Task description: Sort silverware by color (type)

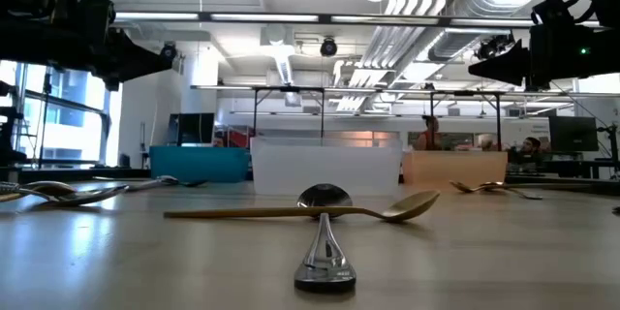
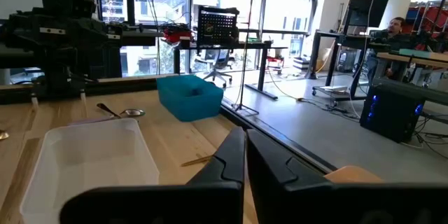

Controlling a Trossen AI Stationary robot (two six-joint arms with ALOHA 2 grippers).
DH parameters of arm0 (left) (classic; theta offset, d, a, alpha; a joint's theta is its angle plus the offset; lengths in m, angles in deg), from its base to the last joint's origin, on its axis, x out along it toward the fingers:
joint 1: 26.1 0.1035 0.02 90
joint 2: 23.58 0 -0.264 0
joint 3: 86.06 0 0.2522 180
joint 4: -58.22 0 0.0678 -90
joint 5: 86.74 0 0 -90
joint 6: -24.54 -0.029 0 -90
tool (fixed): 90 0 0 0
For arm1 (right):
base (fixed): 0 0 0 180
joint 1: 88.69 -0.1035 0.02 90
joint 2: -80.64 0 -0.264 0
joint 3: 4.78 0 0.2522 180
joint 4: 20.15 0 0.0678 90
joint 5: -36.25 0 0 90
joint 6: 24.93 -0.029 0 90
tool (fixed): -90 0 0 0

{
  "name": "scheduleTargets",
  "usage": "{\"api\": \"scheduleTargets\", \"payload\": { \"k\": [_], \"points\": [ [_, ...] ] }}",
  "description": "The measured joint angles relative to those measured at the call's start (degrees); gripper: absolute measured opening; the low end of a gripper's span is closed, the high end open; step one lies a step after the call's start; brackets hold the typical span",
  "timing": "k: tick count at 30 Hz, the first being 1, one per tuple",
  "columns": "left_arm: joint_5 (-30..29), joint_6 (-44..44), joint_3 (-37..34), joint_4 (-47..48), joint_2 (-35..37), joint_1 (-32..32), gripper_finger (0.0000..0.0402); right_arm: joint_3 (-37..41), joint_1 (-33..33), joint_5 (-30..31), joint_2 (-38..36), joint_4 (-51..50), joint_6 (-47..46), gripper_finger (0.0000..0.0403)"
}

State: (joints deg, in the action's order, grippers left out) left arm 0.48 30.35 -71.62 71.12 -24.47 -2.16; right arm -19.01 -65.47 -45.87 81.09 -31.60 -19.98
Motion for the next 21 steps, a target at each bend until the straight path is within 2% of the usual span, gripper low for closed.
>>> {"api": "scheduleTargets", "payload": {
  "k": [7, 14, 21],
  "points": [
    [-0.15, -0.33, 0.00, -0.34, -0.02, 0.03, 0.0001, 0.00, 0.00, 0.00, 0.01, -0.01, 0.00, 0.0000],
    [-4.22, -8.01, 0.01, -3.38, -0.02, 0.04, 0.0001, 0.01, -0.02, 0.00, 0.01, -0.01, 0.00, 0.0000],
    [-4.21, -7.56, 0.01, -3.38, -0.02, 0.04, 0.0001, 0.00, -0.01, 0.00, 0.01, -0.01, 0.00, 0.0000]
  ]
}}
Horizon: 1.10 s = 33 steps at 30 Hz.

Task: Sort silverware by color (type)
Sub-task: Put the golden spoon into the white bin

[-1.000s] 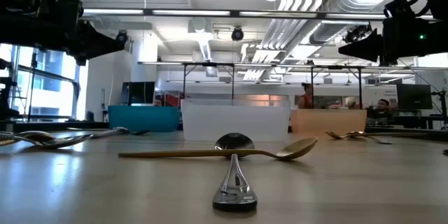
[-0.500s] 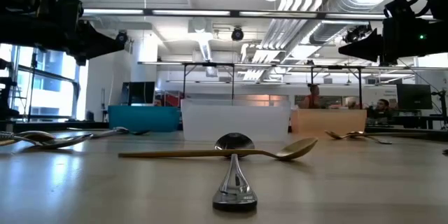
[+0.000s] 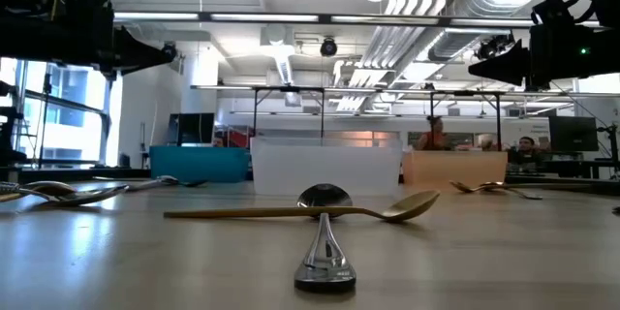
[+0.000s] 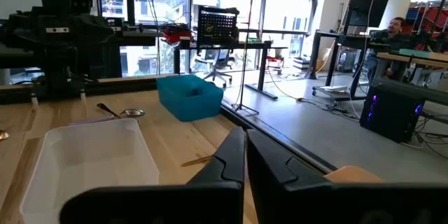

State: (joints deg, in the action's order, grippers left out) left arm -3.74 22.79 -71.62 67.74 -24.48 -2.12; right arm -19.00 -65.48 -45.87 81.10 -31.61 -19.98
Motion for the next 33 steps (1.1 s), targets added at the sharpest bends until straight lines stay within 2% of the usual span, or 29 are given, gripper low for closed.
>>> {"api": "scheduleTargets", "payload": {
  "k": [8, 12, 19, 23, 26, 30, 33],
  "points": [
    [1.82, -0.65, -0.01, -1.47, 0.00, 0.00, 0.0001, 0.02, -0.01, -0.02, -0.01, 0.02, 0.00, 0.0000],
    [1.85, 3.22, 0.00, -2.21, 0.02, 0.00, 0.0001, 0.00, -0.01, -0.10, -0.01, 0.86, 0.00, 0.0000],
    [1.33, 5.39, -0.01, -2.95, 0.00, 0.00, 0.0001, 0.00, 0.00, -0.70, -0.01, 10.87, -0.25, 0.0000],
    [1.37, 7.05, -0.02, -2.94, 0.00, 0.00, 0.0001, 0.02, 0.01, -5.09, 0.06, 18.85, -0.74, 0.0000],
    [1.38, 8.01, -0.01, -2.78, 0.01, 0.00, 0.0001, -0.06, -0.01, -7.36, 1.08, 23.26, -5.57, 0.0000],
    [1.41, 9.00, -0.02, -1.89, -0.25, 0.00, 0.0001, -3.01, -0.01, -5.38, 5.16, 16.65, -9.93, 0.0000],
    [1.46, 9.00, -0.02, -1.08, -0.75, 0.00, 0.0001, -7.21, -0.01, -2.77, 10.61, 6.78, -9.53, 0.0000]
  ]
}}
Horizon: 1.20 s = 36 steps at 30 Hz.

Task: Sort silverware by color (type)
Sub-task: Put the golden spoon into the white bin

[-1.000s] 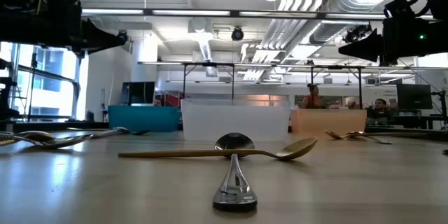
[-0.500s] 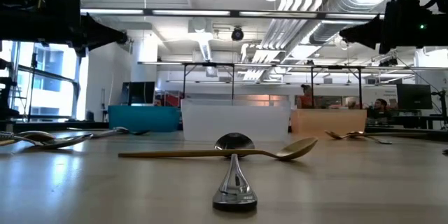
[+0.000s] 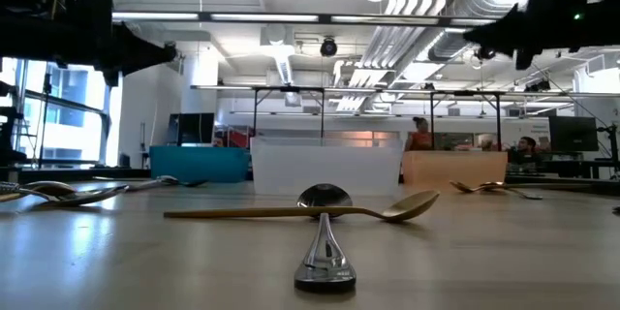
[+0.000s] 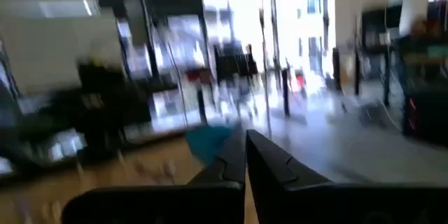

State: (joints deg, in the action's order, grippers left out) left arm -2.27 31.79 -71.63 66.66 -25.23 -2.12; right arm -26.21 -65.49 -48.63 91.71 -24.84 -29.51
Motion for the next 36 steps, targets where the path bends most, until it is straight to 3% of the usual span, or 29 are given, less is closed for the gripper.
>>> {"api": "scheduleTargets", "payload": {
  "k": [9, 19, 27, 36],
  "points": [
    [0.52, -1.33, 0.02, -0.59, -2.52, 0.00, 0.0001, -13.70, 0.02, 0.30, 25.91, -21.36, -3.64, 0.0007],
    [0.48, -1.90, 0.02, -0.52, -4.72, 0.00, 0.0000, -28.56, 0.02, 0.30, 50.99, -46.99, -2.51, 0.0107],
    [0.43, -1.51, 0.02, -0.50, -4.89, 0.00, 0.0000, -32.09, 3.48, -0.19, 65.91, -48.76, 5.93, 0.0130],
    [0.35, -2.86, 0.00, -0.50, -4.87, 0.00, 0.0000, -33.93, 6.47, -5.23, 75.71, -48.52, 9.90, 0.0128]
  ]
}}
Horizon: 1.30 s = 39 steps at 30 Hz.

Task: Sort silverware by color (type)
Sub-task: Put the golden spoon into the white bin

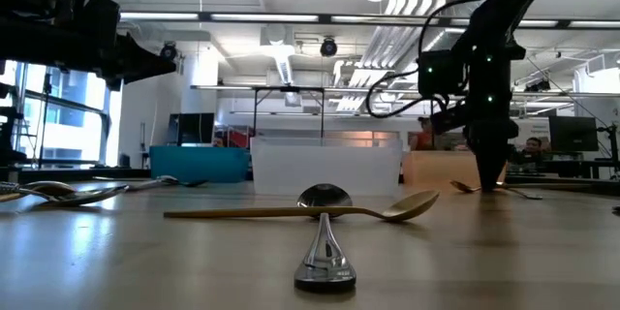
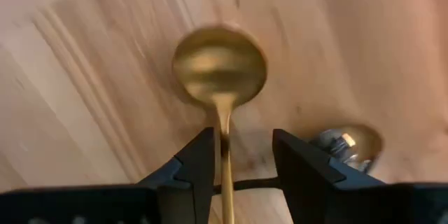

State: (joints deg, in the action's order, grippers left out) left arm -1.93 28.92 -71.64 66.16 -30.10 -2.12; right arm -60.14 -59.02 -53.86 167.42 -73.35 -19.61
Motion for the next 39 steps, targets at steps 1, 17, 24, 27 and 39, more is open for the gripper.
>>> {"api": "scheduleTargets", "payload": {
  "k": [1, 17, 24, 27, 39],
  "points": [
    [-0.05, -0.02, 0.01, 0.00, -0.02, 0.00, 0.0000, -0.12, 0.00, -0.16, 0.63, 0.17, 0.21, 0.0128],
    [-3.62, -1.58, 0.02, 0.53, -0.02, 0.01, 0.0000, -3.83, -0.87, -2.06, 3.89, -3.63, 0.89, 0.0012],
    [-5.05, -1.62, 0.00, 0.22, -0.01, 0.02, 0.0000, -17.78, -5.76, -2.17, 3.74, -14.58, -3.02, 0.0004],
    [-5.07, -1.49, 0.02, 0.15, -0.01, 0.02, 0.0000, -25.49, -8.26, -2.54, 3.64, -16.63, -7.55, 0.0003],
    [-5.92, -1.53, 0.02, -1.44, -0.02, 0.02, 0.0000, -53.47, -17.51, -4.49, 16.82, -15.28, -19.60, 0.0001]
  ]
}}
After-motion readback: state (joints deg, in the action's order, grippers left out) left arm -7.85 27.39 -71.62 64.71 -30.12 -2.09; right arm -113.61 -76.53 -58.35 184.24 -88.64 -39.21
